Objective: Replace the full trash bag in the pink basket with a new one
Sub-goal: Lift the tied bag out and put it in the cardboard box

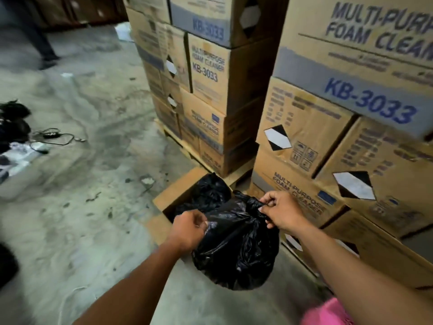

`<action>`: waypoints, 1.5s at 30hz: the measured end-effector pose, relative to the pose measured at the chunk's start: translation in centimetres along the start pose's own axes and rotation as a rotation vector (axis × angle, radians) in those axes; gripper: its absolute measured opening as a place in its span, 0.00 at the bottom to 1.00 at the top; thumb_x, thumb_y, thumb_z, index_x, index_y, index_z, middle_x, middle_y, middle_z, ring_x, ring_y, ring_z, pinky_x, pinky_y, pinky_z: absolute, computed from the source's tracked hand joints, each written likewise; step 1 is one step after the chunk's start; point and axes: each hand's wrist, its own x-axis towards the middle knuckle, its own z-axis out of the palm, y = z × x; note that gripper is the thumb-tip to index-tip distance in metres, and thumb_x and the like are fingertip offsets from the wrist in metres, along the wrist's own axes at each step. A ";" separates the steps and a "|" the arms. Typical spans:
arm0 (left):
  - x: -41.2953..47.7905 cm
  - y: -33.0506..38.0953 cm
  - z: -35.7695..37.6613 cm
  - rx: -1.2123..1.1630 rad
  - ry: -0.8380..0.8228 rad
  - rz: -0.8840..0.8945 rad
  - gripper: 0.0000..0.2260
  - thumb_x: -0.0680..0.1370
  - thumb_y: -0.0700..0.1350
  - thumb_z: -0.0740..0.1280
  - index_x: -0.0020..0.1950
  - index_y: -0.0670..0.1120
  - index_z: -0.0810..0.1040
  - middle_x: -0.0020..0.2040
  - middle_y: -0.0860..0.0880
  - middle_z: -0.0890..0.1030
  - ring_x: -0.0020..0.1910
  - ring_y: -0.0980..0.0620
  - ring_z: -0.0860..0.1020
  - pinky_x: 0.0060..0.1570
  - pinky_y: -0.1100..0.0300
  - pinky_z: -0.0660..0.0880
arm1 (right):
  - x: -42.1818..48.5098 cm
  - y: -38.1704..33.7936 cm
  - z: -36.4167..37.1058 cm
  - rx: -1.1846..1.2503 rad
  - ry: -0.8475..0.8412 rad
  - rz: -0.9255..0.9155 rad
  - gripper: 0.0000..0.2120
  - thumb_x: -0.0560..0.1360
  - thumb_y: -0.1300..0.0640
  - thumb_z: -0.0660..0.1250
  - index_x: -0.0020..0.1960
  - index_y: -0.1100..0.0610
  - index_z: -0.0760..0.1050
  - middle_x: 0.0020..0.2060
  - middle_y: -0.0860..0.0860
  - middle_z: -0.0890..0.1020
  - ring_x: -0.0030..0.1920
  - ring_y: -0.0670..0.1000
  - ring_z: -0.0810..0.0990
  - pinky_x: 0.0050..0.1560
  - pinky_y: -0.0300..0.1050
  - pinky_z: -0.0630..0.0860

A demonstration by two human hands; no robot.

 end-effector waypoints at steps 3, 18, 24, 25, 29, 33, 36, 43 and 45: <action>4.0 -3.0 -2.8 0.024 0.040 -0.043 0.04 0.78 0.47 0.67 0.45 0.51 0.81 0.41 0.52 0.84 0.43 0.51 0.81 0.47 0.56 0.78 | 5.1 -3.1 5.1 0.013 -0.065 -0.021 0.11 0.75 0.65 0.71 0.38 0.53 0.75 0.31 0.51 0.77 0.27 0.52 0.79 0.27 0.48 0.82; 28.6 -20.5 -1.6 0.043 0.090 -0.316 0.07 0.78 0.50 0.66 0.54 0.54 0.80 0.48 0.56 0.80 0.47 0.53 0.80 0.46 0.61 0.74 | 32.6 -2.7 30.0 -0.130 -0.245 0.026 0.09 0.74 0.62 0.72 0.38 0.52 0.77 0.29 0.48 0.78 0.31 0.47 0.81 0.28 0.47 0.83; 33.5 -24.3 1.2 0.097 0.021 -0.320 0.09 0.78 0.49 0.66 0.57 0.52 0.80 0.54 0.51 0.80 0.51 0.49 0.81 0.50 0.55 0.78 | 39.2 0.3 34.3 -0.179 -0.401 0.072 0.10 0.75 0.56 0.70 0.55 0.50 0.76 0.44 0.49 0.83 0.51 0.53 0.82 0.53 0.56 0.82; 34.2 -24.4 1.5 0.101 0.010 -0.316 0.09 0.78 0.49 0.66 0.57 0.52 0.80 0.55 0.50 0.81 0.51 0.48 0.81 0.51 0.54 0.78 | 39.8 0.7 34.3 -0.187 -0.433 0.081 0.11 0.75 0.55 0.70 0.57 0.50 0.76 0.44 0.48 0.84 0.51 0.53 0.82 0.53 0.55 0.82; 35.1 -23.1 2.1 0.100 -0.049 -0.281 0.07 0.78 0.49 0.65 0.55 0.51 0.80 0.54 0.48 0.81 0.52 0.47 0.80 0.52 0.53 0.79 | 40.3 2.0 32.2 -0.206 -0.489 0.098 0.08 0.75 0.53 0.70 0.53 0.47 0.77 0.46 0.49 0.84 0.50 0.52 0.83 0.52 0.54 0.83; 34.8 -20.1 1.1 0.097 -0.096 -0.229 0.09 0.78 0.47 0.65 0.56 0.50 0.80 0.52 0.46 0.81 0.49 0.46 0.80 0.48 0.57 0.76 | 38.6 2.9 27.9 -0.248 -0.492 0.116 0.07 0.75 0.53 0.69 0.53 0.48 0.77 0.45 0.49 0.84 0.48 0.51 0.83 0.44 0.47 0.80; 34.1 -17.3 0.0 0.109 -0.115 -0.190 0.08 0.79 0.48 0.64 0.56 0.51 0.79 0.51 0.46 0.80 0.49 0.46 0.80 0.49 0.55 0.77 | 36.8 2.9 24.7 -0.264 -0.443 0.097 0.06 0.75 0.53 0.70 0.52 0.47 0.77 0.38 0.48 0.84 0.36 0.45 0.80 0.33 0.38 0.72; 28.9 -8.5 -0.9 0.148 -0.181 -0.085 0.12 0.79 0.50 0.63 0.60 0.51 0.78 0.60 0.46 0.79 0.58 0.43 0.79 0.59 0.47 0.78 | 29.3 -1.1 16.7 -0.220 -0.305 0.043 0.04 0.75 0.54 0.70 0.46 0.45 0.76 0.34 0.43 0.80 0.33 0.42 0.77 0.30 0.36 0.68; 26.2 -5.5 -0.4 0.148 -0.199 -0.025 0.11 0.78 0.50 0.64 0.59 0.52 0.79 0.60 0.47 0.80 0.58 0.43 0.79 0.59 0.47 0.77 | 25.5 -2.0 14.1 -0.197 -0.242 0.036 0.06 0.74 0.55 0.69 0.45 0.45 0.76 0.32 0.42 0.79 0.35 0.44 0.78 0.31 0.38 0.69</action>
